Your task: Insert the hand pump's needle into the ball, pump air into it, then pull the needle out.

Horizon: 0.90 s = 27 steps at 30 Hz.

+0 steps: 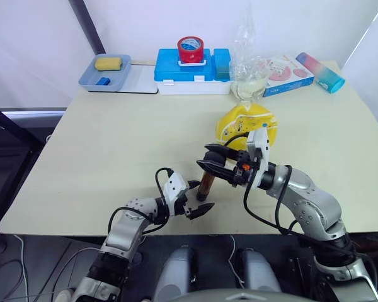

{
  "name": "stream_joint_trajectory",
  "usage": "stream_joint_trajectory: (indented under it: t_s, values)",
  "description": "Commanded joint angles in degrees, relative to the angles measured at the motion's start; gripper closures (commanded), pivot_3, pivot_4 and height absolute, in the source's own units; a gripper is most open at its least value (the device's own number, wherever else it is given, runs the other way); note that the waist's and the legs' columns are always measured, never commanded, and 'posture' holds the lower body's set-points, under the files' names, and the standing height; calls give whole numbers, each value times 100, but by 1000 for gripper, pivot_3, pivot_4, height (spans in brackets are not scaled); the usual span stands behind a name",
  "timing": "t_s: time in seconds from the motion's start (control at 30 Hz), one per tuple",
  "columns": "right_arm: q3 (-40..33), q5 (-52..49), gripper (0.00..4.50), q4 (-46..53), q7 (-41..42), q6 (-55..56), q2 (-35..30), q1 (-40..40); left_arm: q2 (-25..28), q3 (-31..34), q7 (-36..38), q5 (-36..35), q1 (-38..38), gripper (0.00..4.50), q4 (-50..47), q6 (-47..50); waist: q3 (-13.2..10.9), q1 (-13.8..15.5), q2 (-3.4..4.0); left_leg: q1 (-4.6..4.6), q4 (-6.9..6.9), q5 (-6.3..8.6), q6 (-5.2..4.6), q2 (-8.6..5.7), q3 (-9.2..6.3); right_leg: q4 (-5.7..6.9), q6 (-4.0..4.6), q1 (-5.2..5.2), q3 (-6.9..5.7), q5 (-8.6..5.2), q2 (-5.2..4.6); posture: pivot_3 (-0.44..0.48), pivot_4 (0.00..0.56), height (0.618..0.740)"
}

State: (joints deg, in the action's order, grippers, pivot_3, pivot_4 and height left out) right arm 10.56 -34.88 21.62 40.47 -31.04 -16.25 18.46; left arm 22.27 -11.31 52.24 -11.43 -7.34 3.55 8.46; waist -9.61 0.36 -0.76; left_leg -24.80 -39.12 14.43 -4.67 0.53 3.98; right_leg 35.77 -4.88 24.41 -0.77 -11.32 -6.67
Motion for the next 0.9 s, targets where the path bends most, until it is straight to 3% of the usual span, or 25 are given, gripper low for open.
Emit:
stream_joint_trajectory:
  t_s: [0.03, 0.1, 0.9]
  values:
    - [-79, -103, 2459, 264, 12, 55, 41, 119, 6, 38, 32, -38, -27, 604, -35, -163, 0, 0, 0, 0, 0, 0, 0, 0, 0, 0, 0, 0, 0, 0, 0, 0, 150, 739]
    - [-79, -104, 2459, 269, 18, 54, 40, 115, 9, 36, 19, -26, -19, 1215, -33, -186, 0, -1, 0, 0, 0, 0, 0, 0, 0, 0, 0, 0, 0, 0, 0, 0, 150, 739]
    - [-94, -113, 2459, 170, -107, 22, 158, 206, 74, -28, -126, 195, 101, 1215, -93, -437, 0, -35, 1, -1, 1, 15, 26, 0, -1, 0, 1, 1, -1, 0, -8, 0, 150, 739]
